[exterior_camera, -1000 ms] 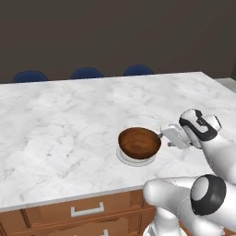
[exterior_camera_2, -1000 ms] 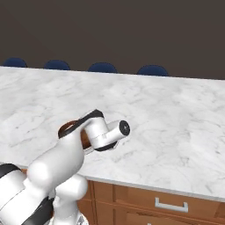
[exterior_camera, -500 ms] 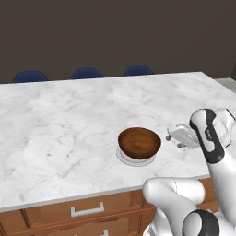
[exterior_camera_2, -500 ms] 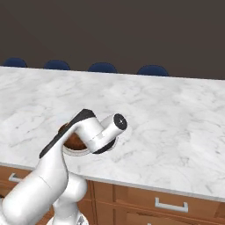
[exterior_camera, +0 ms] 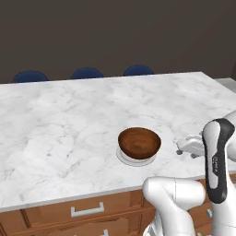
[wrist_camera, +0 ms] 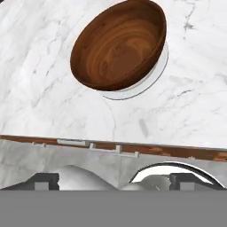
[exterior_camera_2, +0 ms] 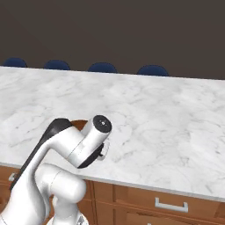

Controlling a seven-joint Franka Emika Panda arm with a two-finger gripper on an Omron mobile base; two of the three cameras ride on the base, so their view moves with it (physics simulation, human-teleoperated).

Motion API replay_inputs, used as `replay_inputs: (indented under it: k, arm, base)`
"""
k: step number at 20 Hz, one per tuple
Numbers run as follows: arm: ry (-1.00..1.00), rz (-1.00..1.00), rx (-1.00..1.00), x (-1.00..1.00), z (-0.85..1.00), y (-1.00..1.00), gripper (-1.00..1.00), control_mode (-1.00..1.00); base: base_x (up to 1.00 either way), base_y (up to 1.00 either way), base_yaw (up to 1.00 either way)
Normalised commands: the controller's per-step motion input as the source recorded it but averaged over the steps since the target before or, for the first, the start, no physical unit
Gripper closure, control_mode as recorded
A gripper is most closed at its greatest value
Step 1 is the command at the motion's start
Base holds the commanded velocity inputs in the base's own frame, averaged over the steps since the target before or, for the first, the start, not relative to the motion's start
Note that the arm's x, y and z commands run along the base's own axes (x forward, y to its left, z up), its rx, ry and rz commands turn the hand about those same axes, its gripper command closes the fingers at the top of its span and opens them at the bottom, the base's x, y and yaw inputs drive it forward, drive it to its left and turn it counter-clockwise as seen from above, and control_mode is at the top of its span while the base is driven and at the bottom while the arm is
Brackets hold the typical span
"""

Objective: Move the bowls from the cabinet to the plates on the dining table.

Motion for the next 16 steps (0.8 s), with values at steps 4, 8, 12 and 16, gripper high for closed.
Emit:
replay_inputs:
  k: [4,8,12,16]
  arm:
    - [0.0,0.11,-0.16,-1.0,0.18,0.0,-1.0,-1.0]
    - [-0.01,0.08,-0.08,-0.62,0.11,0.02,-1.0,-1.0]
    - [0.0,0.0,0.0,0.0,0.0,0.0,-1.0,-1.0]
    - [0.0,0.0,0.0,0.0,0.0,0.0,-1.0,-1.0]
  base:
    - [0.0,0.0,0.0]
    - [0.0,0.0,0.0]
    - [0.0,0.0,0.0]
    - [0.0,0.0,0.0]
